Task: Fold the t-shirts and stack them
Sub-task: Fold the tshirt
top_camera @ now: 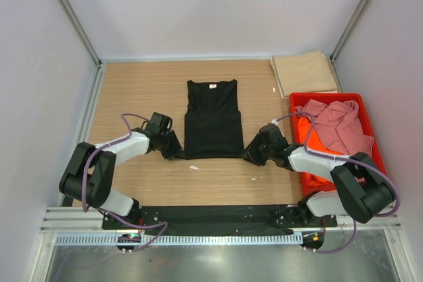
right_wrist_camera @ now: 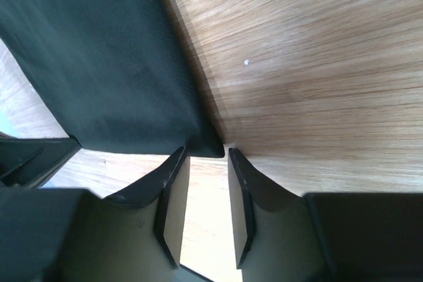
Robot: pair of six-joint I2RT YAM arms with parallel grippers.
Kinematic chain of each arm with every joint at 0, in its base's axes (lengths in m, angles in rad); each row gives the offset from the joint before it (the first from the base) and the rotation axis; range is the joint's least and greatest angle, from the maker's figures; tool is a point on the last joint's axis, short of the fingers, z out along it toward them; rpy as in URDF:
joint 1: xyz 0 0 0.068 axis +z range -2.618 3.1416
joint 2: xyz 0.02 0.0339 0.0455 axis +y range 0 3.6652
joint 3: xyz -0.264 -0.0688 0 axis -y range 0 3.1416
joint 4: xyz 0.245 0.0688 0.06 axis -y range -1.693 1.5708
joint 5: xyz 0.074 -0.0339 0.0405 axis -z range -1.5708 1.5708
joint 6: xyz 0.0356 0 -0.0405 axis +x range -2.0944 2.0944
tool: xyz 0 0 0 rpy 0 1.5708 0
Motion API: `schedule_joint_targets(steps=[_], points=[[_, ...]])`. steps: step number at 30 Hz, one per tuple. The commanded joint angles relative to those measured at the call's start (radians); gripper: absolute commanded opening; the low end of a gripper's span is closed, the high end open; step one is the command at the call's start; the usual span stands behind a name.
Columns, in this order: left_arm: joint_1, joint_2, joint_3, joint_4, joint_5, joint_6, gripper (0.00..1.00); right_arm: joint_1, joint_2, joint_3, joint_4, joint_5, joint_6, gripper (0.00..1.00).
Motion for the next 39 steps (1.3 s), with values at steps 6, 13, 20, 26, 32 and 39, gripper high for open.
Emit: schedule_joint_targets(steps=[6, 13, 20, 26, 32, 39], points=[[-0.011, 0.009, -0.015, 0.035, -0.019, -0.018, 0.00, 0.007, 0.039, -0.033, 0.048, 0.103, -0.025, 0.01], [-0.083, -0.088, -0.016, -0.023, -0.062, -0.057, 0.00, 0.033, -0.096, -0.055, -0.063, 0.110, -0.068, 0.01], [-0.189, -0.207, -0.033, -0.113, -0.151, -0.116, 0.00, 0.116, -0.360, -0.093, -0.253, 0.208, -0.042, 0.01], [-0.304, -0.286, -0.035, -0.152, -0.216, -0.179, 0.00, 0.159, -0.499, -0.113, -0.340, 0.248, -0.022, 0.01], [-0.318, -0.289, 0.008, -0.199, -0.261, -0.178, 0.00, 0.164, -0.524, -0.078, -0.340, 0.279, -0.060, 0.01], [-0.293, -0.220, 0.206, -0.277, -0.335, -0.124, 0.00, 0.159, -0.412, 0.098, -0.354, 0.359, -0.163, 0.01]])
